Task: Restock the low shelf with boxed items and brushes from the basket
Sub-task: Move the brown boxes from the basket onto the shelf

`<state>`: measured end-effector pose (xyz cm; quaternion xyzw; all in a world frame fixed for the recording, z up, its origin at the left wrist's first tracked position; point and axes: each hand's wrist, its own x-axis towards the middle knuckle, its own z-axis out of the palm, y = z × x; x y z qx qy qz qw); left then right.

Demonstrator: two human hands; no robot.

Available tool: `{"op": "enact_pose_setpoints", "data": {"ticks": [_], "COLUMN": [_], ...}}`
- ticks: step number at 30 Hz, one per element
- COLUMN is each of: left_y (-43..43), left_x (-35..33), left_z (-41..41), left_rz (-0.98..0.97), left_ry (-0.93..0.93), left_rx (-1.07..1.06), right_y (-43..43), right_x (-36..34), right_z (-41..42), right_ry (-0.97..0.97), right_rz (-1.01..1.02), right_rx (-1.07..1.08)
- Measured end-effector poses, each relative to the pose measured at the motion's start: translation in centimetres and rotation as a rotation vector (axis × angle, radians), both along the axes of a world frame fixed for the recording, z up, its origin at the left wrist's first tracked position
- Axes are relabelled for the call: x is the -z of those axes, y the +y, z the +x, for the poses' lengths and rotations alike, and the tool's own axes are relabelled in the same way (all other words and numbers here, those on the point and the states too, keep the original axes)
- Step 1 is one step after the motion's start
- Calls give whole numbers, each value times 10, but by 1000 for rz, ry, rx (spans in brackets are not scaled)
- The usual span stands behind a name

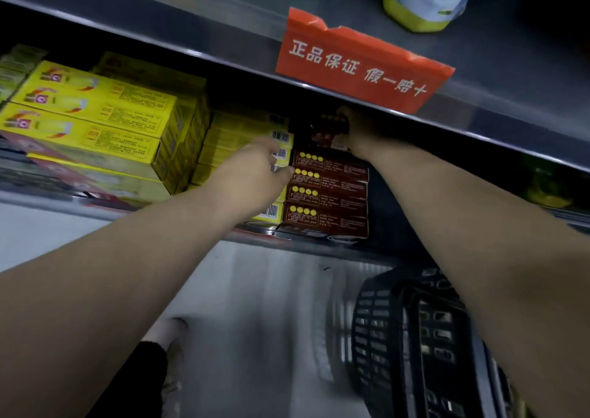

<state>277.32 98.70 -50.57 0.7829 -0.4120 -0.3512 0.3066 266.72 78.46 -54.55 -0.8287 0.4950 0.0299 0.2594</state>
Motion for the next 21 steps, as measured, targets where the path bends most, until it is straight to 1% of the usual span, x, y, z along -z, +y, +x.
{"op": "enact_pose_setpoints", "data": {"ticks": [3,5,7,10,13,17,19,21], "left_y": [-4,-6,-7,-8,-9,-8,-7,-4], "left_x": [3,4,5,5,5,1,-2,-6], "left_z": [0,-1,-3,-6,-9,-13,-16,-19], "left_rz": [0,-1,-1,0,10,12,11,3], "left_ry": [-43,-60,-70,-53,-61,-80,-91,-100], "left_rx": [18,29,42,57,78,108,131,157], "right_y": [-3,-2,-5,-15,-24,-27,-18,-9], "right_x": [33,47,50,43,35,31,32,30], "right_z": [5,6,6,-1,-15,-32,-34,-32], "right_ry": [54,114,174,191,229,399,370,341], "right_rz": [91,67,63,134,148,107,219,255], "right_rx": [4,-45,-96,-123,-84,-8,39,40]}}
